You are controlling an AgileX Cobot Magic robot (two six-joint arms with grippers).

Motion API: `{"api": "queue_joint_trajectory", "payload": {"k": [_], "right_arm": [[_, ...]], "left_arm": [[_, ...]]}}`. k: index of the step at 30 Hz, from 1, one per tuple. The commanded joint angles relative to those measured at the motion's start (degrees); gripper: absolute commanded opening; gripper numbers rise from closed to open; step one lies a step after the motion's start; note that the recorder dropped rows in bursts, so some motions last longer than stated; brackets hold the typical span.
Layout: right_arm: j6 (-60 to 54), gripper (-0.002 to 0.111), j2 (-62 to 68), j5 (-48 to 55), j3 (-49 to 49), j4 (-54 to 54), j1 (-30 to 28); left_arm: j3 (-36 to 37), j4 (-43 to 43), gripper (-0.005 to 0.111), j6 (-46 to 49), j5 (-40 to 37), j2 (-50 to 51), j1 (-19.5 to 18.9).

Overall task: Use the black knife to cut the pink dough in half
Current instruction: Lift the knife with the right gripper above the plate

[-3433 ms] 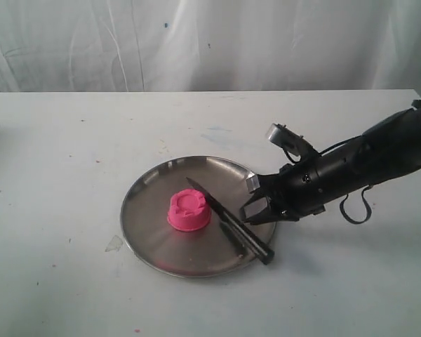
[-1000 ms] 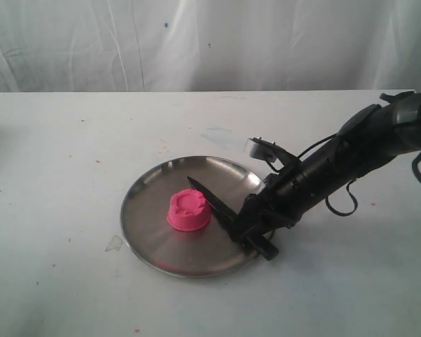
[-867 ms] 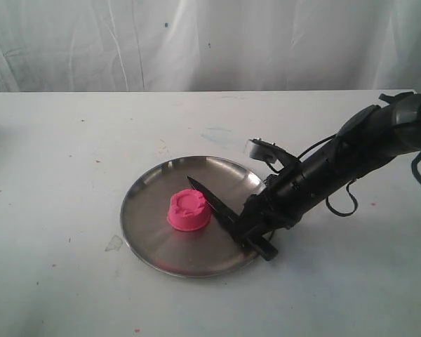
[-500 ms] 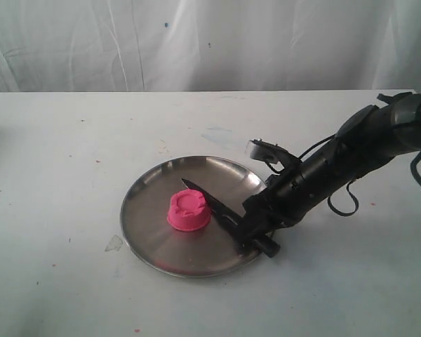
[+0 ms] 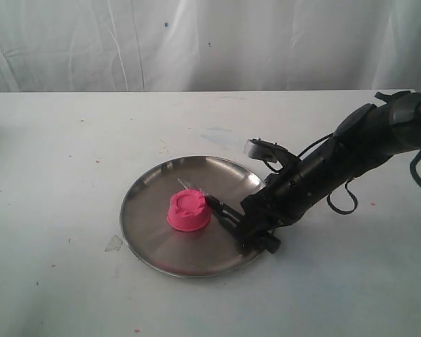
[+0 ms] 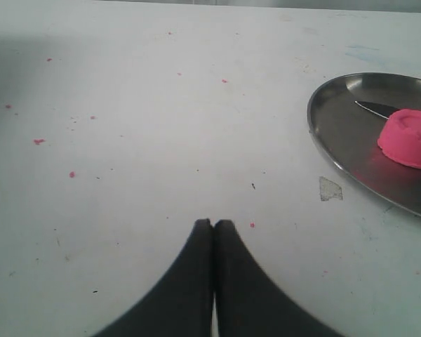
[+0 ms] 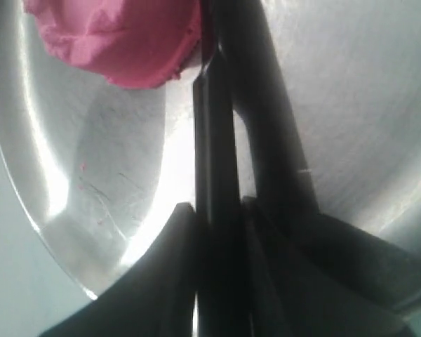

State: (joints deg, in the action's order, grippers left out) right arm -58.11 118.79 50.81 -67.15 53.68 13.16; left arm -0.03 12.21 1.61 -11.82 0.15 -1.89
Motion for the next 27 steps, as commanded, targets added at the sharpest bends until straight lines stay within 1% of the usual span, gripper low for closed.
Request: {"api": "queue_joint_trajectory", "payload": {"k": [1, 12, 17, 19, 24, 27], "right_arm": [[0.05, 0.001, -1.79, -2.40, -0.42, 0.55, -0.03], [-0.07, 0.000, -7.11, -3.56, -0.42, 0.52, -0.03], [0.23, 0.000, -12.54, -3.78, -0.30, -2.83, 0.20], [2.73, 0.000, -15.57, -4.68, -0.05, -6.26, 0.93], [12.99, 0.000, -22.20, -7.33, -0.05, -21.01, 4.47], [16.96, 0.000, -24.96, -7.78, 0.45, -25.68, 6.88]], "left_arm": [[0.03, 0.29, 0.000, -0.09, -0.26, -0.15, -0.17], [0.03, 0.29, 0.000, -0.09, -0.26, -0.15, -0.17], [0.03, 0.29, 0.000, -0.09, -0.26, -0.15, -0.17], [0.03, 0.29, 0.000, -0.09, -0.26, -0.15, -0.17], [0.03, 0.29, 0.000, -0.09, -0.26, -0.15, -0.17], [0.03, 0.29, 0.000, -0.09, -0.26, -0.15, -0.17]]}}
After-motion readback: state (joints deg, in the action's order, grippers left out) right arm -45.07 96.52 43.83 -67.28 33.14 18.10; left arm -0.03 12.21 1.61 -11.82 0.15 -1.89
